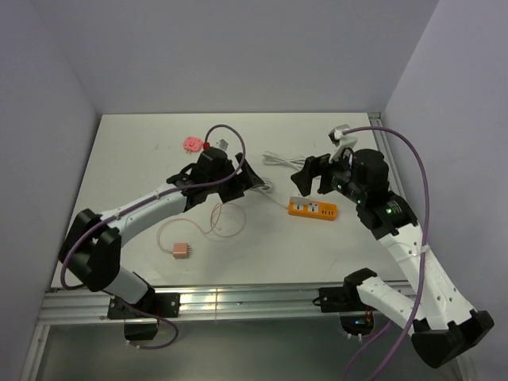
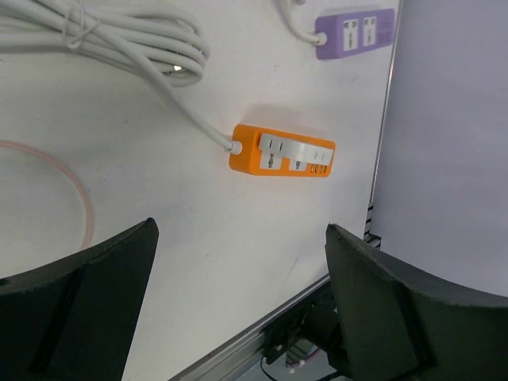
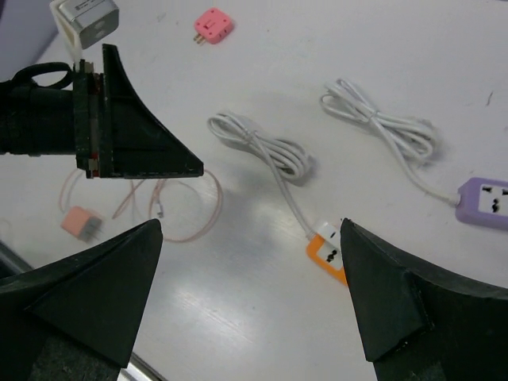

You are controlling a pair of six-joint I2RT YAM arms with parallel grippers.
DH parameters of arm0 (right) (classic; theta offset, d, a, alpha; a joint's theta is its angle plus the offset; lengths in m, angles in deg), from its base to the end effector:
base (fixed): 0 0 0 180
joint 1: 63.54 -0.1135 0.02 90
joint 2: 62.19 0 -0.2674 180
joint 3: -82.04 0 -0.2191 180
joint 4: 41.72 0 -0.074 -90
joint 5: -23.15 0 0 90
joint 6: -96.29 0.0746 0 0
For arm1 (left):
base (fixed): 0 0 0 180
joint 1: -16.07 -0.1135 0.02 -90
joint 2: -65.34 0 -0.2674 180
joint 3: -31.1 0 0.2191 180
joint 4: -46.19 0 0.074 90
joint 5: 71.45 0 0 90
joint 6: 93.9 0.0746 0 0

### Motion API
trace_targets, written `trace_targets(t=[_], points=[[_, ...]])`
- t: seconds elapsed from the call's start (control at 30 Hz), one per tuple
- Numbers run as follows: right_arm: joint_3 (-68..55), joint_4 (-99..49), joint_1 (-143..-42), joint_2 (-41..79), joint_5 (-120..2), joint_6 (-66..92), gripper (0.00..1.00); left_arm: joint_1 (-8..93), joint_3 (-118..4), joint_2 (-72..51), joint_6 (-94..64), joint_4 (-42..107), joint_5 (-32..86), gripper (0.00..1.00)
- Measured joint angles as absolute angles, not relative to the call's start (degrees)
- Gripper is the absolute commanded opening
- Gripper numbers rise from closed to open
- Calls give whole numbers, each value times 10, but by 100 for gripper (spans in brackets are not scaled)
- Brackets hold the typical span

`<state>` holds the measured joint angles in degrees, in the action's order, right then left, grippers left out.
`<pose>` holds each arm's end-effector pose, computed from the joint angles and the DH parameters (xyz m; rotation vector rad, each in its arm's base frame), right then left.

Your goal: Insert the plug

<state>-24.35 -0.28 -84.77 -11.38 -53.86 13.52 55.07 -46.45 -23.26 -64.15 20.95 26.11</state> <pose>0.1729 0.0852 0.3588 -0.3896 1.8858 0.5505 0.2641 -0.2265 0.2513 -0.3677 2.4007 -1.0402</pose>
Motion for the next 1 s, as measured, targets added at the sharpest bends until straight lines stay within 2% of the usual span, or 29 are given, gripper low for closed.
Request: trace_targets(t=[0.17,0.27,0.5,0.73,0.93,1.0], points=[[-267,-11,-848,-167,-508,220,100,550,-435,-137,-627,160,194,93],[-300,-34,-848,-179,-459,275,100,544,-443,-94,-633,81,124,93],[-365,-64,-848,-140,-377,354,95,502,-449,-71,-723,-151,21,87],[-379,-69,-853,-153,-370,380,92,500,-358,13,-856,-295,10,84],[-366,-48,-863,-187,-381,368,91,496,-323,13,-912,-311,12,83],[-363,-42,-864,-194,-383,366,91,491,-308,-5,-918,-304,12,80]])
